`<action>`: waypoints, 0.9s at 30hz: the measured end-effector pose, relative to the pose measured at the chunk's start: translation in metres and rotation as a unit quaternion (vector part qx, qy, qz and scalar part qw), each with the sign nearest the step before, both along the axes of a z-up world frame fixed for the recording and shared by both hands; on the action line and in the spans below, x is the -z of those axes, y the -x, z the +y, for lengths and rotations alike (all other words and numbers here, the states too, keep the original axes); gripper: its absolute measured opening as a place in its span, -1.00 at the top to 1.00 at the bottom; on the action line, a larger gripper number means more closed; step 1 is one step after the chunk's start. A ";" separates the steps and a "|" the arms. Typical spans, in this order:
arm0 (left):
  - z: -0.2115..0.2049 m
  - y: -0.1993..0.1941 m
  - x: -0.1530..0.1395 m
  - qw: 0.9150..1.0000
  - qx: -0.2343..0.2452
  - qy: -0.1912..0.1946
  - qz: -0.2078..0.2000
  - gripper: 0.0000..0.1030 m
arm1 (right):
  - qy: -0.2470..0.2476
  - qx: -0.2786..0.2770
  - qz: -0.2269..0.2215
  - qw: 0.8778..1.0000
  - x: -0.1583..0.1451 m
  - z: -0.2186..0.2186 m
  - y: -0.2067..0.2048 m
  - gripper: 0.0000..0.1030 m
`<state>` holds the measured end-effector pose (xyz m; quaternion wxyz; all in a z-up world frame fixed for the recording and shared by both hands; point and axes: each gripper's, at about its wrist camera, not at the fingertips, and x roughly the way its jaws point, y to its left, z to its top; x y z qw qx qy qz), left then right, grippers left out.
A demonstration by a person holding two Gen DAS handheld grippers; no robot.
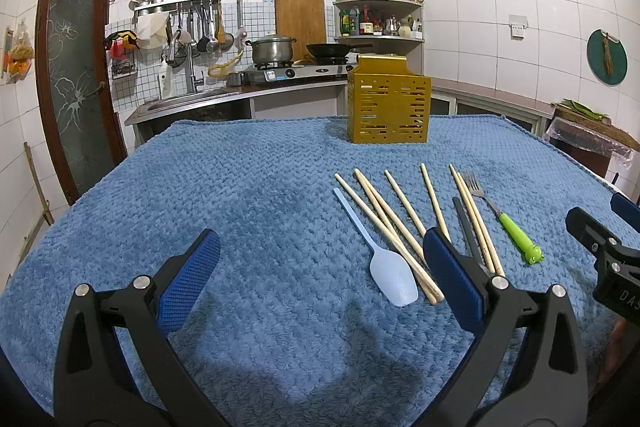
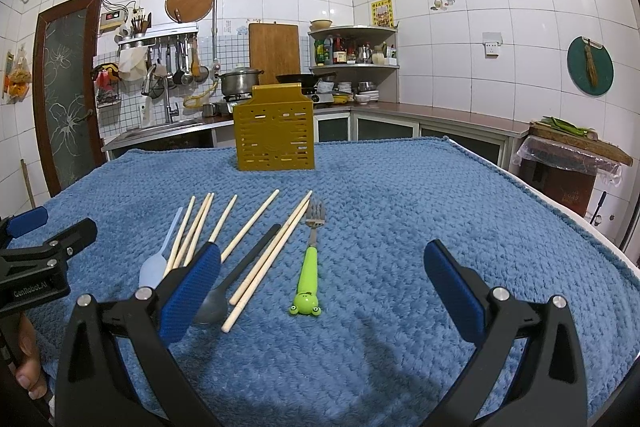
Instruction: Organize utensils
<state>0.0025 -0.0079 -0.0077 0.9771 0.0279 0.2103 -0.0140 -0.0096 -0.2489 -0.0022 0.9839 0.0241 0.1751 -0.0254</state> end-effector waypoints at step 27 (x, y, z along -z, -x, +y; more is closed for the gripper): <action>0.000 0.000 0.001 1.000 0.000 0.001 0.001 -0.90 | -0.002 0.000 0.001 1.000 -0.001 -0.002 0.000 -0.93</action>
